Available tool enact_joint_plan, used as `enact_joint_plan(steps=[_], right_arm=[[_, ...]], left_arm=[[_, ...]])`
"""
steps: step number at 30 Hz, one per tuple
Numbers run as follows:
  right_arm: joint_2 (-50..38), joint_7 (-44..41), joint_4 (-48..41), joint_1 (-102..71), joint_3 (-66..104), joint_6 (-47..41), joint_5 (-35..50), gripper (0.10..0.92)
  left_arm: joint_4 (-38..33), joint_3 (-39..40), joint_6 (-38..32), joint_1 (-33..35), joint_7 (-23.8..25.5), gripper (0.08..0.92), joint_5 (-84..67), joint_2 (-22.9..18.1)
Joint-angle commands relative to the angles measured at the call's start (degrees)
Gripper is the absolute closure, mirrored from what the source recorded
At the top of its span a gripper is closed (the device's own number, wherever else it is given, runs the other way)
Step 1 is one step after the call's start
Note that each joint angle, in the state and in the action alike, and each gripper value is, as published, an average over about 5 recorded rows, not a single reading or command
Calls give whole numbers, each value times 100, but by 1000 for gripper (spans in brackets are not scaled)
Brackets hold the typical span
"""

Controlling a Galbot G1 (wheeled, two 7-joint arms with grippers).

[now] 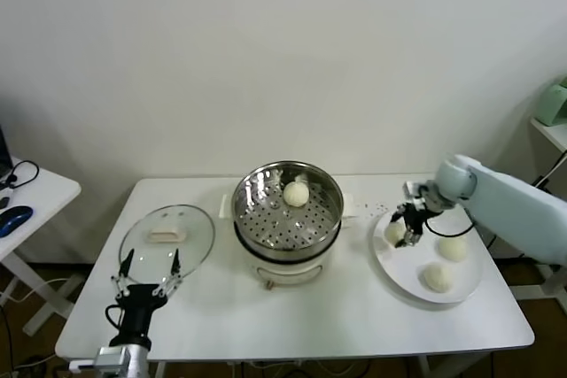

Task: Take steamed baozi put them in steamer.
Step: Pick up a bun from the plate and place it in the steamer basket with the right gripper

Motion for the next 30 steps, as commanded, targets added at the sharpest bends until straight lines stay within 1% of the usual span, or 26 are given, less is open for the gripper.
enact_joint_plan(steps=[1,7,13,23,30], right_arm=[[347,1,26,2283,-1594,-192,1933,322],[920,-6,267,3016,-2042,-290,2701,326],[1493,160,506,2954,-2038,-436,2989,329],[2563,461,284,1811,-1602,-661,2780,327],[3102,509,-179,1252,-1531,-661,2497,330]], left_arm=[[-43,11,-11,3,5,177,-19,-5],[-94,43,-2,-23,4,177,-37,-11],[-180,69,9,-12,8,177,-28,-28],[-348,66,49,-12,8,177,16,-62],[-369,77,58,2,2,177,49,-107]])
